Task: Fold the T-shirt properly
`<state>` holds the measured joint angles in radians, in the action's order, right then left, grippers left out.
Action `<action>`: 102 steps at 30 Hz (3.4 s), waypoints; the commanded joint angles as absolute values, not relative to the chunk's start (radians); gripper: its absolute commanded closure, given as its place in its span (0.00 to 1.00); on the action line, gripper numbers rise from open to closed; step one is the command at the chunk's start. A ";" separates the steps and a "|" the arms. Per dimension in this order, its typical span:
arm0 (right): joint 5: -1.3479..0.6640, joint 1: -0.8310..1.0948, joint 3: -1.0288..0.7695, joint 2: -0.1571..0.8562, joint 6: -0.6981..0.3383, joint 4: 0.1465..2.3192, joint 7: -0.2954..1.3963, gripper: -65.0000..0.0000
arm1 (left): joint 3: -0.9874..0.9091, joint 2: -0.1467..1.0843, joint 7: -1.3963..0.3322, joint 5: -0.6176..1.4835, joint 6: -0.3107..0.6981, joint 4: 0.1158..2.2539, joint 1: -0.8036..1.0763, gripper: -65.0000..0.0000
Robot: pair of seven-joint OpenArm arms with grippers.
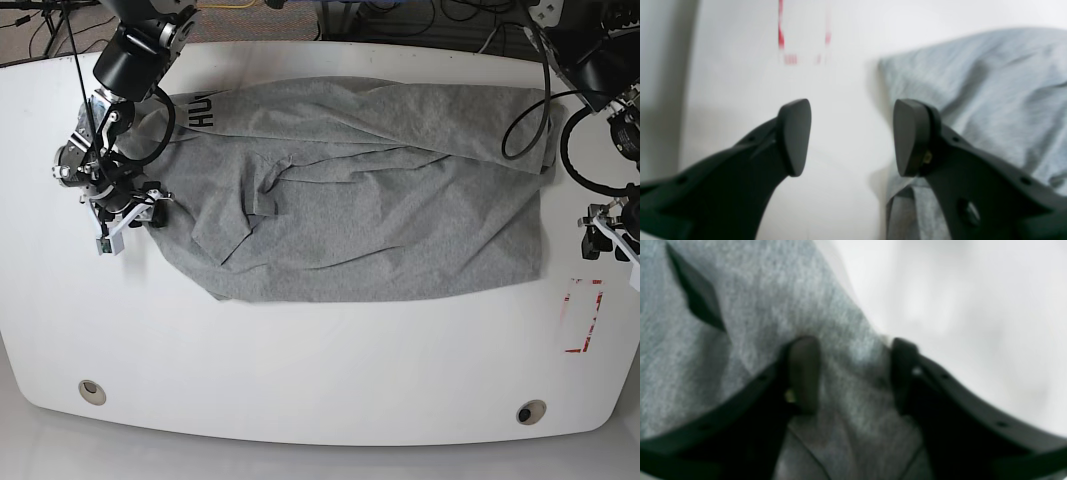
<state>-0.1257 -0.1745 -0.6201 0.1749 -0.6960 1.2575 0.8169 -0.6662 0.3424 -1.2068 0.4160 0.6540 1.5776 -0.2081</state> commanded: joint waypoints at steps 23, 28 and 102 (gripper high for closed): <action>-0.114 -0.186 -0.618 0.185 -0.698 1.271 0.837 0.99 | -0.490 0.338 -0.746 0.188 0.639 0.796 -0.475 0.43; -0.114 -0.186 -0.618 0.185 -0.698 1.271 0.837 0.99 | -0.490 0.337 -0.727 0.189 0.625 0.757 -0.478 0.43; -0.114 -0.866 -0.252 0.519 -0.698 1.778 1.187 0.99 | -0.369 0.357 -1.041 0.189 0.667 1.537 -1.102 1.00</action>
